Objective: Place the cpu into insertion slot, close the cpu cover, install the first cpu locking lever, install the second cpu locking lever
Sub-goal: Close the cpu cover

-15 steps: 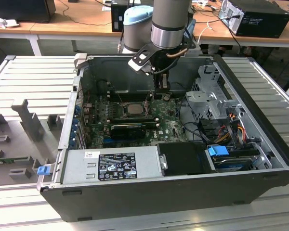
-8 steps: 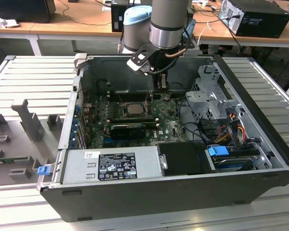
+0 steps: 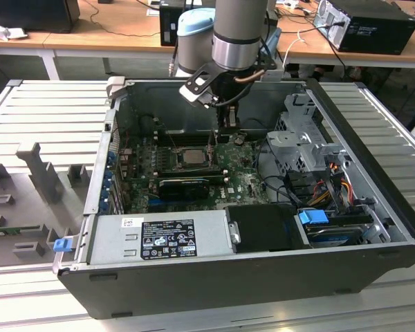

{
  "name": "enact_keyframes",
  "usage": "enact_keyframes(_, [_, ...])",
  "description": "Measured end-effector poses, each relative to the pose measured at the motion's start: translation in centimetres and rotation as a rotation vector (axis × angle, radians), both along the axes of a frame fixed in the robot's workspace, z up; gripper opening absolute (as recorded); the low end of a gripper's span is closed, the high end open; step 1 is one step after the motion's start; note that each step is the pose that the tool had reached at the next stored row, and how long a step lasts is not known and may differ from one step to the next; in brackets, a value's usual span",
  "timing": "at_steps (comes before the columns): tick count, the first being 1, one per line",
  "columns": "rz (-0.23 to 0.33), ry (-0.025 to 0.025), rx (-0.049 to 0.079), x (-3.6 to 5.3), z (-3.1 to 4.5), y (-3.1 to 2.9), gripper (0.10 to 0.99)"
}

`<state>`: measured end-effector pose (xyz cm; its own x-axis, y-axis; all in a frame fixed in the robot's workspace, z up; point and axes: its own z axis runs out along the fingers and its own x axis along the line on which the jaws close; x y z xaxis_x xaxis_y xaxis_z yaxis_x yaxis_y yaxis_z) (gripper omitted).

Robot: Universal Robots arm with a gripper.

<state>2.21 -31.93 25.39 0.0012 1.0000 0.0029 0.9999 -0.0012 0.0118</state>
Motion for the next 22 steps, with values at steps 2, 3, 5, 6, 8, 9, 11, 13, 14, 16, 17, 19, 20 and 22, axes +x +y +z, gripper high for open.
enact_keyframes(2, [0.000, -0.0001, 0.000, -0.14, 0.00, 0.00, 0.106])
enact_keyframes(3, [0.000, 0.0000, 0.000, -0.20, 0.00, 0.00, 0.106])
enact_keyframes(5, [0.000, 0.0000, 0.000, -0.38, 0.00, 0.00, 0.106])
enact_keyframes(6, [0.000, 0.0000, 0.000, -0.48, 0.00, 0.00, 0.106])
enact_keyframes(8, [0.000, 0.0000, 0.000, -0.64, 0.00, 0.00, 0.106])
enact_keyframes(9, [0.000, 0.0000, 0.000, -0.70, 0.00, 0.00, 0.106])
enact_keyframes(11, [0.000, 0.0000, 0.000, -0.87, 0.00, 0.00, 0.106])
enact_keyframes(13, [0.000, 0.0000, 0.000, -1.15, 0.00, 0.00, 0.106])
enact_keyframes(14, [0.000, 0.0000, 0.000, -1.22, 0.00, 0.00, 0.106])
enact_keyframes(16, [0.000, -0.0001, 0.000, -1.22, -0.23, 0.01, 0.106])
enact_keyframes(17, [0.001, -0.0001, 0.000, -1.24, -0.64, 0.00, 0.106])
enact_keyframes(19, [0.003, -0.0002, 0.000, -1.36, -1.29, 0.00, 0.106])
enact_keyframes(20, [0.005, 0.0001, 0.002, -1.62, -1.43, 0.00, 0.106])
enact_keyframes(22, [0.009, 0.0000, 0.005, -2.31, -1.59, -0.01, 0.106])
